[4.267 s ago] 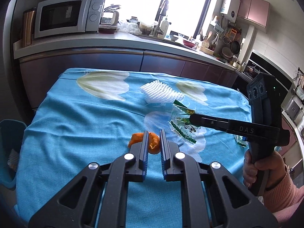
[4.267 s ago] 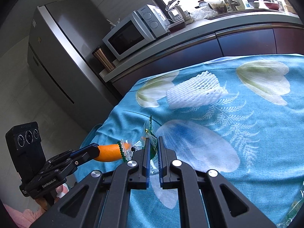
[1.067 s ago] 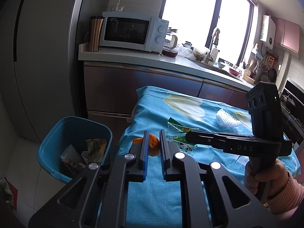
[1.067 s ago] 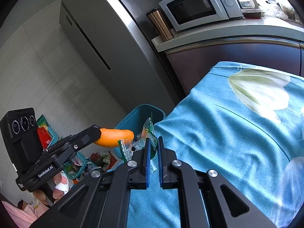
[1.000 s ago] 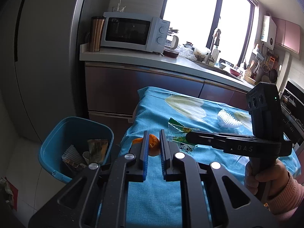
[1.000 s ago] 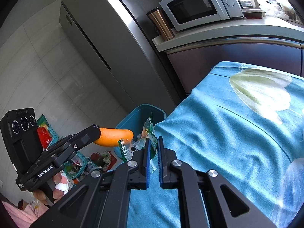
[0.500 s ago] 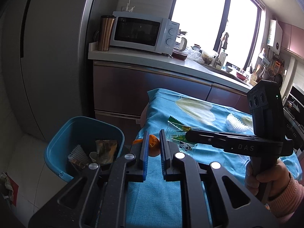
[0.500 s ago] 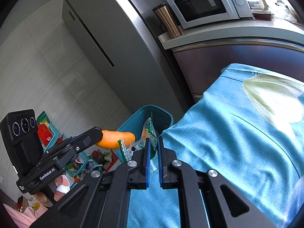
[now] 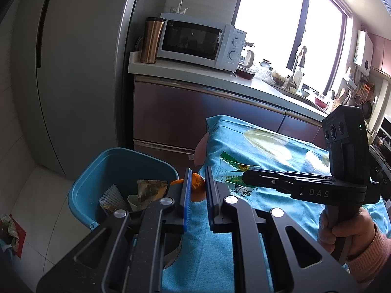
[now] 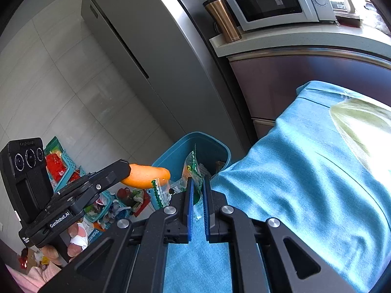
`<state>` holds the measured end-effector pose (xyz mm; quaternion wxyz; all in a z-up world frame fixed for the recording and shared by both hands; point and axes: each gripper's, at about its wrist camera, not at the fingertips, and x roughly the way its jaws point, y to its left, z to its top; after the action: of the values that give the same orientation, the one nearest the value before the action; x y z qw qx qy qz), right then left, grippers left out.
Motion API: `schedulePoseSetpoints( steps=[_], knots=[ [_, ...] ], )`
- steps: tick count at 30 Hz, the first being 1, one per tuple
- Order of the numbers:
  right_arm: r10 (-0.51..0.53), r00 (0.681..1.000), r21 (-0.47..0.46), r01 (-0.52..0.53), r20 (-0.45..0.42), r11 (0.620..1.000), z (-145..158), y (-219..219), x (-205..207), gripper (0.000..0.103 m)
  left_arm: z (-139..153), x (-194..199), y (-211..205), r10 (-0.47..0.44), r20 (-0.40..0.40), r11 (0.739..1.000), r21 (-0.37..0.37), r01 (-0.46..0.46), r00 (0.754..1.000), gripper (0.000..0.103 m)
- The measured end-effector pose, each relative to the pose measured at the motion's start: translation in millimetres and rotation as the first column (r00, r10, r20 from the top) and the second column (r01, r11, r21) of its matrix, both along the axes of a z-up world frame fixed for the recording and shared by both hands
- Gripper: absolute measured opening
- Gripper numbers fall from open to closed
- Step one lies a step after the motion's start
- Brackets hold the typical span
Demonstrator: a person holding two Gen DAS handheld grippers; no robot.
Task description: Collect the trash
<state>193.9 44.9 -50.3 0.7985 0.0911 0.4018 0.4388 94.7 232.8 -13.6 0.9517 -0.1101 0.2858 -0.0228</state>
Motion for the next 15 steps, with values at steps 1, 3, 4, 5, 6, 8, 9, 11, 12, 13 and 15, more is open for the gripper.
schedulePoseSetpoints(
  steps=[1,3,4,5,6,8,9,11,12,13,15],
  knots=[
    [0.003,1.000,-0.003,-0.003,0.000,1.000,0,2,1,0.006,-1,1,1,0.004,-0.003,1.000,0.001,-0.004,1.000,0.011],
    [0.010,1.000,-0.007,-0.010,-0.002,1.000,0,7,2,0.006,-3,3,4,0.011,-0.009,1.000,0.003,-0.011,1.000,0.011],
    [0.014,1.000,-0.009,-0.014,-0.003,1.000,-1,10,3,0.006,-4,4,5,0.014,-0.012,1.000,0.003,-0.014,1.000,0.011],
    [0.018,1.000,-0.013,-0.018,-0.002,1.000,-1,12,3,0.006,-5,5,6,0.017,-0.014,1.000,0.002,-0.017,1.000,0.011],
    [0.021,1.000,-0.016,-0.021,-0.003,1.000,-2,14,4,0.006,-6,5,8,0.021,-0.016,1.000,0.002,-0.021,1.000,0.011],
    [0.028,1.000,-0.021,-0.028,-0.006,0.999,-4,20,6,0.006,-7,6,9,0.026,-0.019,1.000,0.002,-0.026,0.999,0.011],
    [0.031,0.999,-0.023,-0.031,-0.008,0.999,-5,22,6,0.006,-8,6,10,0.027,-0.019,1.000,0.002,-0.027,0.999,0.011],
    [0.035,0.999,-0.027,-0.035,-0.012,0.999,-7,26,8,0.006,-9,7,12,0.033,-0.021,0.999,0.006,-0.033,0.999,0.011],
    [0.035,0.999,-0.029,-0.036,-0.016,0.999,-7,28,10,0.006,-9,8,13,0.036,-0.021,0.999,0.006,-0.036,0.999,0.011],
    [0.036,0.999,-0.031,-0.036,-0.019,0.999,-8,30,11,0.006,-10,9,14,0.039,-0.023,0.999,0.005,-0.039,0.999,0.011],
    [0.038,0.999,-0.037,-0.039,-0.025,0.999,-11,35,14,0.006,-11,10,16,0.046,-0.025,0.999,0.003,-0.046,0.999,0.011]
  ],
)
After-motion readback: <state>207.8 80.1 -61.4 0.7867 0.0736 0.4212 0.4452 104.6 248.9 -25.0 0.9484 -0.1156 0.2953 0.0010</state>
